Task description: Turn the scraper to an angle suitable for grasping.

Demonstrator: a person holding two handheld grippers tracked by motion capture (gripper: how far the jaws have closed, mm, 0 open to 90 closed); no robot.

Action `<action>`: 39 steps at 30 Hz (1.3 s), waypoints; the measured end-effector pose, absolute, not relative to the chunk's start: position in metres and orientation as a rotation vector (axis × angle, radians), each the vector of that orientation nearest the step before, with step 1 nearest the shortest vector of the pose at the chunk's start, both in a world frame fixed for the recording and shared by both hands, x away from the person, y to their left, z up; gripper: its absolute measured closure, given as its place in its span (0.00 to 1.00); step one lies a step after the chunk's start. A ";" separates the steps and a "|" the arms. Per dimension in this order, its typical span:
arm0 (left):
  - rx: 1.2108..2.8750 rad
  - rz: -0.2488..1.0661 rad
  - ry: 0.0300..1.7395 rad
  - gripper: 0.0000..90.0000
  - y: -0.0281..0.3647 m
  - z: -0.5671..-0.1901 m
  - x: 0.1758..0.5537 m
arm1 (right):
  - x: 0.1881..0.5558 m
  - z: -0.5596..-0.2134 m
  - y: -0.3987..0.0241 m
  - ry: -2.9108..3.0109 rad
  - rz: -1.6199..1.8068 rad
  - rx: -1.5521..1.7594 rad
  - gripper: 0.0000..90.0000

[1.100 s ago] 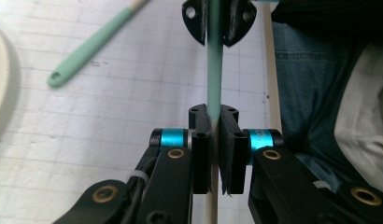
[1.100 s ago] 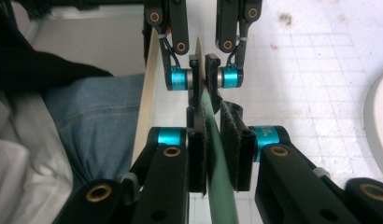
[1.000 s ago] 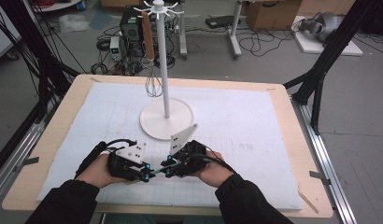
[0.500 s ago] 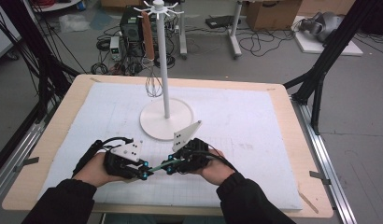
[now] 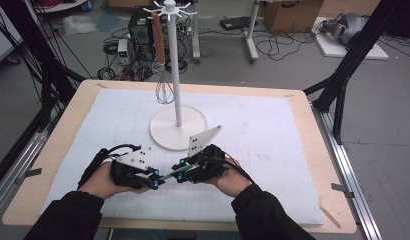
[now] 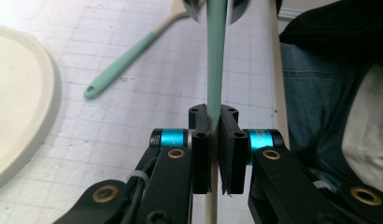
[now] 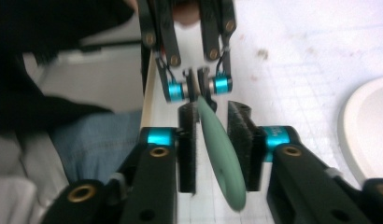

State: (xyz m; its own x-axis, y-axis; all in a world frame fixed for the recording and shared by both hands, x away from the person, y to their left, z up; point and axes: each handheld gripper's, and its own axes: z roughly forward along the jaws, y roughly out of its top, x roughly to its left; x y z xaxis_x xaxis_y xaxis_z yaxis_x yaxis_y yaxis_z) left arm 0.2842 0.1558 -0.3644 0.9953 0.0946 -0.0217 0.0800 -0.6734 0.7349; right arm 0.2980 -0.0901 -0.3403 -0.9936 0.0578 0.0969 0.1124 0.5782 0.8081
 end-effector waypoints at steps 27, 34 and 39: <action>2.237 0.056 0.165 0.94 0.156 -0.358 0.290 | 0.299 -0.333 -0.097 -2.670 -1.571 -0.225 0.81; 2.239 0.043 0.169 0.92 0.154 -0.358 0.292 | 0.301 -0.333 -0.095 -2.649 -1.572 -0.245 0.91; 2.242 0.037 0.180 0.89 0.154 -0.357 0.292 | 0.300 -0.331 -0.093 -2.684 -1.537 -0.243 0.91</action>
